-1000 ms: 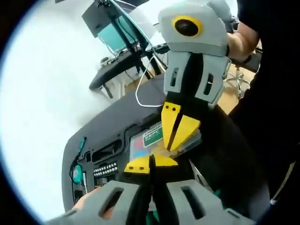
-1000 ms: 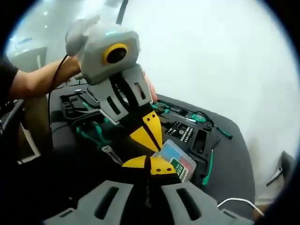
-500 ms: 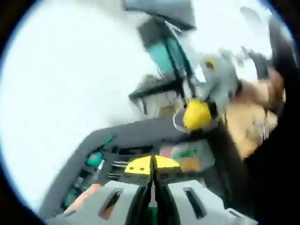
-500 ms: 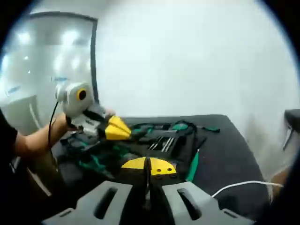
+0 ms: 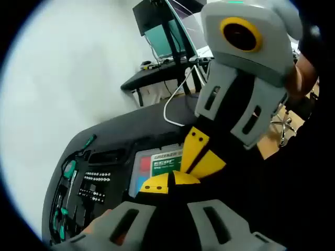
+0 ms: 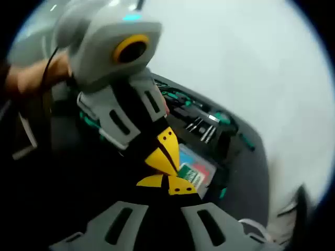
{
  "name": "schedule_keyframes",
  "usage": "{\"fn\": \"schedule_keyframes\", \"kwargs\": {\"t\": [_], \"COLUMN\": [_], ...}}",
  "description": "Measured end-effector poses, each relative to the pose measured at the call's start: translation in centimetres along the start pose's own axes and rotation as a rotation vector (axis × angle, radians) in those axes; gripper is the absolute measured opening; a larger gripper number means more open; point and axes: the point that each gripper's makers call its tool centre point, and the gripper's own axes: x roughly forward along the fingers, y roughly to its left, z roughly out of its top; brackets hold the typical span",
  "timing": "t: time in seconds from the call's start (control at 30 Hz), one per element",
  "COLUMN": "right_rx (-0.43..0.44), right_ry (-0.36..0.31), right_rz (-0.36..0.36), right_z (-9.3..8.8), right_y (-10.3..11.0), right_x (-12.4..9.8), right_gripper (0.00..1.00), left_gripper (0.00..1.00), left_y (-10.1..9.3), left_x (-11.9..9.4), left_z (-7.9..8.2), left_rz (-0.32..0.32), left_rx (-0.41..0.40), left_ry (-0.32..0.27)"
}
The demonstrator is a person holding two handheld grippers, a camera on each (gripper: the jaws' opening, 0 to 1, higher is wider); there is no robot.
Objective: Pick up the tools and put them into their designated positions in the toolbox.
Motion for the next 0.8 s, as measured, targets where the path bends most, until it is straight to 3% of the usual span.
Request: {"fn": "schedule_keyframes", "kwargs": {"t": [0.03, 0.07, 0.1, 0.13, 0.17, 0.2, 0.23, 0.27, 0.3, 0.33, 0.37, 0.4, 0.43, 0.47, 0.57, 0.67, 0.73, 0.8], "right_rx": [0.116, 0.156, 0.182, 0.261, 0.346, 0.427, 0.44, 0.481, 0.555, 0.632, 0.638, 0.588, 0.568, 0.601, 0.539, 0.541, 0.457, 0.394], "right_ry": [0.005, -0.023, -0.084, -0.067, -0.033, -0.142, -0.245, -0.391, -0.463, -0.525, -0.576, -0.659, -0.731, -0.773, -0.968, -1.004, -0.955, -0.837], "right_rz": [0.019, 0.062, 0.206, 0.249, 0.24, 0.157, 0.127, 0.117, 0.097, 0.11, 0.121, 0.119, 0.072, 0.027, -0.028, -0.017, -0.103, -0.186], "right_z": [-0.1, 0.2, 1.4, 1.1, 0.4, 1.3, 2.3, 3.5, 4.1, 4.4, 4.9, 5.9, 6.6, 7.5, 10.8, 11.4, 10.6, 8.7], "right_y": [0.3, 0.6, 2.6, 3.2, 2.8, 0.7, -0.4, -2.2, -3.5, -4.8, -5.5, -6.4, -7.7, -9.5, -10.7, -11.2, -11.9, -12.1], "right_x": [-0.4, -0.6, -2.2, -2.9, -3.0, -3.2, -3.7, -4.3, -4.8, -5.0, -5.2, -5.6, -6.0, -5.9, -7.6, -7.0, -5.9, -4.1], "right_gripper": [0.0, 0.0, 0.0, 0.0, 0.0, 0.04, 0.05, 0.05, 0.05, 0.05, 0.06, 0.07, 0.09, 0.11, 0.22, 0.28, 0.31, 0.28], "left_gripper": [0.0, 0.0, 0.0, 0.0, 0.0, 0.0, 0.0, 0.0, 0.02, 0.05, 0.08, 0.08, 0.09, 0.12, 0.17, 0.17, 0.17, 0.17], "left_y": [-0.2, -0.1, 0.2, 1.4, 4.2, 5.1, 5.0, 4.8, 5.5, 6.2, 5.8, 4.5, 3.8, 2.5, 0.9, -0.1, -0.8, -2.0], "left_x": [0.0, -0.6, -1.6, -2.7, -5.5, -7.8, -10.0, -12.2, -14.2, -17.6, -19.5, -21.5, -22.6, -24.0, -26.6, -28.7, -30.1, -30.8], "left_z": [0.2, 0.4, 0.0, -0.1, 1.1, 1.7, 2.1, 2.2, 1.9, 2.2, 2.4, 2.9, 3.5, 4.5, 5.3, 5.3, 5.5, 5.9], "left_rz": [-0.003, 0.014, 0.018, 0.08, 0.217, 0.261, 0.24, 0.233, 0.24, 0.313, 0.355, 0.33, 0.302, 0.282, 0.31, 0.348, 0.356, 0.323], "left_rx": [-0.047, -0.073, -0.155, -0.217, -0.254, -0.311, -0.416, -0.481, -0.469, -0.41, -0.367, -0.352, -0.383, -0.383, -0.303, -0.254, -0.245, -0.254], "left_ry": [-0.021, -0.066, -0.065, -0.1, -0.25, -0.34, -0.422, -0.481, -0.524, -0.618, -0.65, -0.695, -0.742, -0.786, -0.818, -0.853, -0.909, -0.953]}}
